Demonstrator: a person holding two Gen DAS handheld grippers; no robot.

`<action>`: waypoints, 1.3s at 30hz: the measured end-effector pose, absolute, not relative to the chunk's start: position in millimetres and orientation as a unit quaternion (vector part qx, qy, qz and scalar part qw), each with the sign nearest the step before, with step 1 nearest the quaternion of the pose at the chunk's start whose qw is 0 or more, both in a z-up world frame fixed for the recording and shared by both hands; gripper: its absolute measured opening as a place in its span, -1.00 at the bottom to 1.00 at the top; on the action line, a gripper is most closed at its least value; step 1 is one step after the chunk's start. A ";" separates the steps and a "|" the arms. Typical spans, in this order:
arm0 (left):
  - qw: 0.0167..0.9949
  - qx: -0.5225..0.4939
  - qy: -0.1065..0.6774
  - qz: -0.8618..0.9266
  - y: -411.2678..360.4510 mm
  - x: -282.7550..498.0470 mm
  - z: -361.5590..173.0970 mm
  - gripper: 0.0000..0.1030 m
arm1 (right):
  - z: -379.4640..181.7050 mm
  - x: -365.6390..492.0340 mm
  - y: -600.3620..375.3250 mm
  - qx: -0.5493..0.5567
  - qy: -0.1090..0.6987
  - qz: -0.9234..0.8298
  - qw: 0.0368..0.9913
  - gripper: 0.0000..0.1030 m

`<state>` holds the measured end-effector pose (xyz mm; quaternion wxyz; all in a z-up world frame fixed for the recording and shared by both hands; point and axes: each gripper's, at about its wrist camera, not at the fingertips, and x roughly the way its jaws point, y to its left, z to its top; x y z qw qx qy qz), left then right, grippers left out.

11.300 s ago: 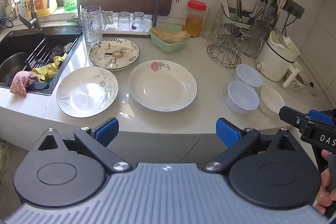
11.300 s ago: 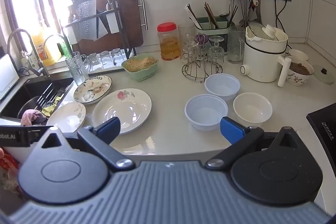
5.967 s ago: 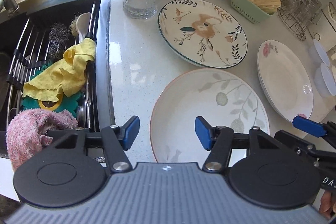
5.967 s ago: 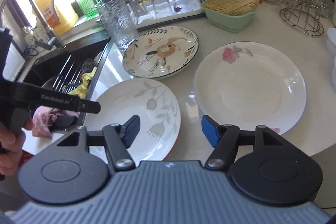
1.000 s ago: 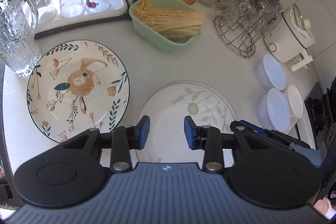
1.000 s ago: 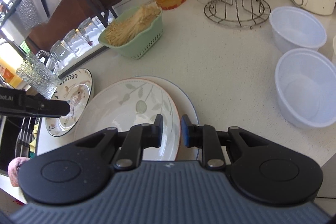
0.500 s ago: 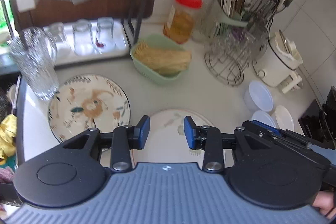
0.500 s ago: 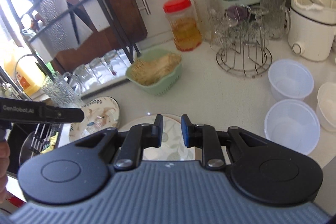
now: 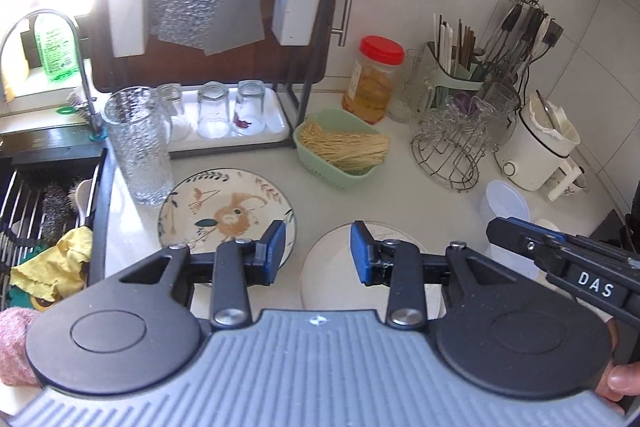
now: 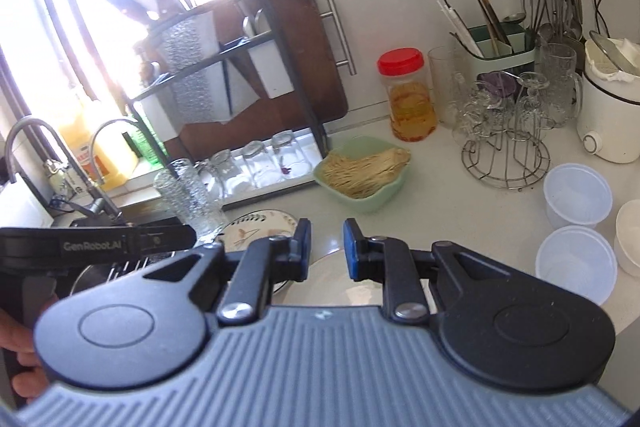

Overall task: Organize plates and bowls
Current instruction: 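Move the left gripper to the rim of the bird-pattern plate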

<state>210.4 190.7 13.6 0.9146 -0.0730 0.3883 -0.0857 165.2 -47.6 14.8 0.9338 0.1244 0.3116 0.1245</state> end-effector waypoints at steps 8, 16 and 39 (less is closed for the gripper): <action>0.917 -0.107 0.381 -0.055 229.3 174.1 6.5 -0.22 | 4.7 152.3 -11.7 0.109 0.338 0.154 0.922 -0.59; 0.908 -0.135 0.395 -0.038 265.3 153.3 -7.5 -0.15 | -3.5 146.2 25.4 0.090 0.356 0.180 0.912 -0.59; 0.876 -0.169 0.451 -0.027 296.2 219.9 -88.7 0.25 | -42.4 203.3 48.8 0.048 0.382 0.163 0.908 -0.59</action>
